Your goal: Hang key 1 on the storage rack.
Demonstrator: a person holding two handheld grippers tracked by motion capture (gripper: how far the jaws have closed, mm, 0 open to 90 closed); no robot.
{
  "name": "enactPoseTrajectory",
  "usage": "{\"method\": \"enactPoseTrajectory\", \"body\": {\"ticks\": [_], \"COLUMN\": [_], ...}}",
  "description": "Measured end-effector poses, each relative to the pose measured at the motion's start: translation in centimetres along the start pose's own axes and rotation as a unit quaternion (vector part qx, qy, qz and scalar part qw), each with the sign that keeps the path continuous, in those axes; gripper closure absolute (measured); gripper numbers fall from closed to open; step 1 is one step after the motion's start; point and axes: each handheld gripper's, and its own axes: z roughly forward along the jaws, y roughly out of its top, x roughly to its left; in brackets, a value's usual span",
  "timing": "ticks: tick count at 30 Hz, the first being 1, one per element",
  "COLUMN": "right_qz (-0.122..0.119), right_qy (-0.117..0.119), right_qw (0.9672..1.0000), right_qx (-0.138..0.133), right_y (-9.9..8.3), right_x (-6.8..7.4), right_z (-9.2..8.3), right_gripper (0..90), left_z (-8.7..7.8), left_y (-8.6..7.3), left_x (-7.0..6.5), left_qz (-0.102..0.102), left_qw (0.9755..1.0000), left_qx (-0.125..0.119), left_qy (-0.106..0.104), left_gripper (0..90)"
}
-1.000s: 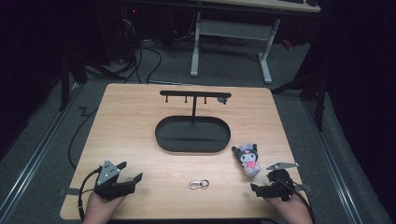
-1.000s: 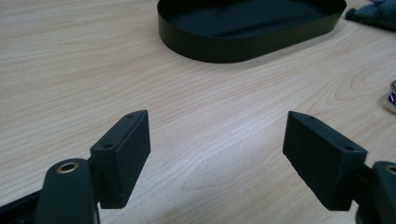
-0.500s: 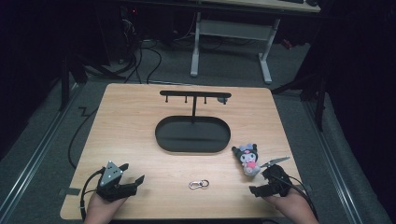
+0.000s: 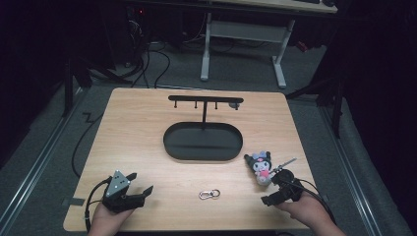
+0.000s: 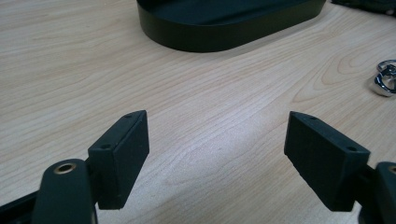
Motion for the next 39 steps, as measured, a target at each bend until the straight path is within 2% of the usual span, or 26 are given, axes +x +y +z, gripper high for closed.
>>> {"method": "enactPoseTrajectory", "body": {"ticks": [3,9,16,17,19,20,22,24,26,28,30,34,39], "right_qz": [-0.003,0.004,0.021,0.031,0.035,0.046,0.049,0.07,0.076,0.082,0.099,0.107,0.103], "right_qy": [0.0,-0.007,-0.01,-0.013,-0.013,-0.013,-0.011,-0.009,-0.009,-0.014,-0.008,-0.004,0.0], "right_qw": [0.9999,0.9999,0.9996,0.9992,0.9991,0.9987,0.9985,0.9972,0.9968,0.9964,0.9948,0.994,0.9944], "right_qx": [0.011,0.015,0.019,0.021,0.018,0.017,0.022,0.022,0.022,0.019,0.022,0.018,0.022], "right_y": [0.8,1.7,3.3,3.9,4.2,4.9,5.1,5.9,6.1,6.3,6.4,6.3,6.2], "right_x": [0.1,0.0,-0.3,-0.4,-0.5,-0.7,-0.8,-1.3,-1.4,-1.6,-1.9,-2.1,-2.1], "right_z": [-0.1,-0.1,0.3,0.5,0.6,0.9,1.0,1.7,1.9,2.2,2.5,2.4,2.2], "right_gripper": [14.5,14.8,15.1,15.7,15.7,15.9,16.3,16.9,17.4,20.5,23.7,29.7,36.8], "left_z": [0.0,0.0,0.0,0.0,-0.1,0.0,0.0,-0.1,-0.1,-0.1,-0.1,0.0,-0.1], "left_y": [0.0,0.0,0.1,0.0,0.1,0.0,0.0,0.0,0.0,0.0,0.0,0.0,0.0], "left_x": [-0.1,-0.1,-0.1,-0.1,-0.1,-0.1,-0.1,0.0,0.0,0.1,0.1,0.1,0.0], "left_qz": [0.004,0.008,0.007,0.007,0.008,0.008,0.008,0.008,0.008,0.006,0.006,0.007,0.008], "left_qw": [1.0,0.9999,0.9999,0.9999,0.9999,1.0,1.0,1.0,1.0,1.0,1.0,1.0,1.0], "left_qx": [0.001,0.0,0.001,0.001,0.003,-0.001,-0.002,0.0,0.0,0.0,0.0,0.001,0.0], "left_qy": [-0.005,-0.006,-0.007,-0.008,-0.009,-0.005,-0.002,-0.002,-0.002,-0.003,-0.003,-0.003,-0.002], "left_gripper": [22.7,22.6,22.6,22.6,22.5,22.6,22.6,22.6,22.6,22.6,22.6,22.6,22.6]}}
